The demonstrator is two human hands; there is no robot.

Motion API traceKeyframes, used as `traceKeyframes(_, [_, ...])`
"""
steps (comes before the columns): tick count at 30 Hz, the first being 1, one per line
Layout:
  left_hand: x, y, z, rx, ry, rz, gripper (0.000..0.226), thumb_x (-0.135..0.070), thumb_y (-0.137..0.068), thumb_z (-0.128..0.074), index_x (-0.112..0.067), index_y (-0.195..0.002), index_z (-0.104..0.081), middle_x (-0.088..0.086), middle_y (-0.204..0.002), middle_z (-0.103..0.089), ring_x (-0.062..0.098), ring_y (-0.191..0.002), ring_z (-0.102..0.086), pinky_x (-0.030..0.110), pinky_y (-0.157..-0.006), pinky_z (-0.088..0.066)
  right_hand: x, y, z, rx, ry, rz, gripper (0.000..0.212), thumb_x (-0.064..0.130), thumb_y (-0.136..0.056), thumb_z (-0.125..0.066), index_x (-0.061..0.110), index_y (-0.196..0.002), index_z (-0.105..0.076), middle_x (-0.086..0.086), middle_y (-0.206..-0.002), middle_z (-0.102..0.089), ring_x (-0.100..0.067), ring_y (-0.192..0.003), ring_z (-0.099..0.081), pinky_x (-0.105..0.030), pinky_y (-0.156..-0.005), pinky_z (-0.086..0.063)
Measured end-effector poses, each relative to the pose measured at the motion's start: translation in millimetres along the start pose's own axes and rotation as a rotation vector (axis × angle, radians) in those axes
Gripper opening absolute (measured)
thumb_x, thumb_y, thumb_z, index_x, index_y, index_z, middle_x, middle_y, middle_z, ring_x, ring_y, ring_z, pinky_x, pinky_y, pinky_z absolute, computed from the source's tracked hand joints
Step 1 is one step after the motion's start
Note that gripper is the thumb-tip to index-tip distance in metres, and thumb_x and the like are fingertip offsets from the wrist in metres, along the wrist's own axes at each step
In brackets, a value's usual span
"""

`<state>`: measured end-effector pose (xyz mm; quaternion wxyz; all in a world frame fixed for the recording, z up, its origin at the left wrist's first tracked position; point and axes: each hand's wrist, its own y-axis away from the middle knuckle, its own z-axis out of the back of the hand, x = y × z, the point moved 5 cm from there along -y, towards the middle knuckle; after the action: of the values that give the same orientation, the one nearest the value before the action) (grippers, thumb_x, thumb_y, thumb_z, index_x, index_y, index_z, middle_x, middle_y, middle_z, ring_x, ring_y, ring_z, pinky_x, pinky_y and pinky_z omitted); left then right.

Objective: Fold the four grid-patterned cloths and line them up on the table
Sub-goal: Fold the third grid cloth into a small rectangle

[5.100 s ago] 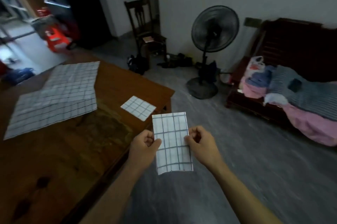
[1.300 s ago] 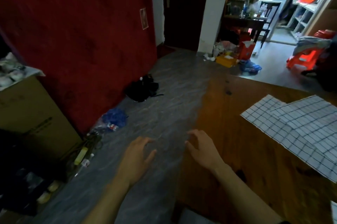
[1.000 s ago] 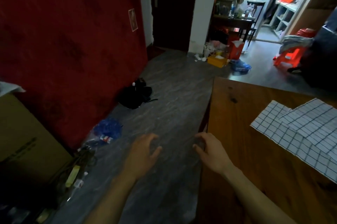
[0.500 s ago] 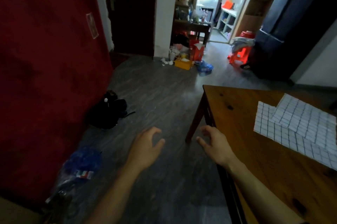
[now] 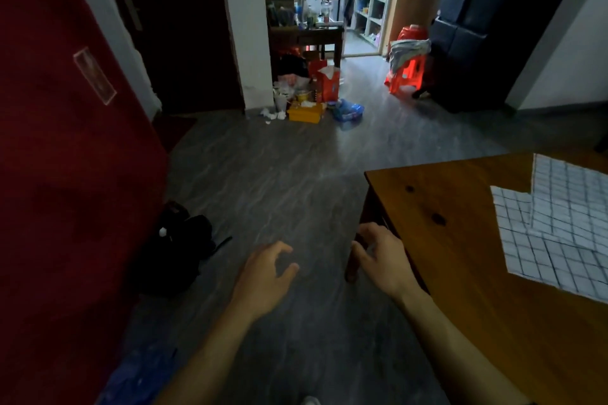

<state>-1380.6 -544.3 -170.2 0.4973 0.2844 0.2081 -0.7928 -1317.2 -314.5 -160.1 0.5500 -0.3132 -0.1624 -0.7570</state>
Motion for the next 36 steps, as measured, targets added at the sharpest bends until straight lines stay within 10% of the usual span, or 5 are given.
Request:
traceKeyframes(13, [14, -251, 31, 0.078, 0.048, -0.094, 0.028, -0.029, -0.089, -0.070, -0.023, -0.115, -0.062, -0.009, -0.115, -0.063, 0.008, -0.106, -0.059, 0.020, -0.080, -0.043, 3, -203, 0, -0.084, 0.032, -0.052, 0.029, 0.029, -0.092, -0.065, 0.018, -0.118, -0.061, -0.001, -0.112, -0.062, -0.011, -0.101, -0.058, -0.023, -0.086, -0.047])
traceKeyframes(31, [7, -581, -16, 0.349, 0.181, -0.375, 0.023, -0.031, -0.082, -0.073, -0.027, -0.104, -0.066, -0.007, -0.099, -0.068, 0.011, -0.092, -0.065, 0.029, -0.080, -0.051, -39, -422, 5, -0.310, 0.140, -0.543, 0.033, 0.038, -0.094, -0.059, 0.025, -0.125, -0.058, 0.006, -0.120, -0.058, -0.006, -0.106, -0.056, -0.024, -0.088, -0.050])
traceKeyframes(36, [-28, -637, -71, 0.511, 0.153, -0.513, 0.023, -0.023, -0.085, -0.073, -0.023, -0.106, -0.064, -0.008, -0.098, -0.059, -0.001, -0.082, -0.054, 0.013, -0.077, -0.046, -87, -453, 6, -0.361, 0.107, -0.689, 0.033, 0.037, -0.094, -0.060, 0.028, -0.125, -0.056, 0.007, -0.124, -0.056, -0.004, -0.109, -0.053, -0.022, -0.091, -0.047])
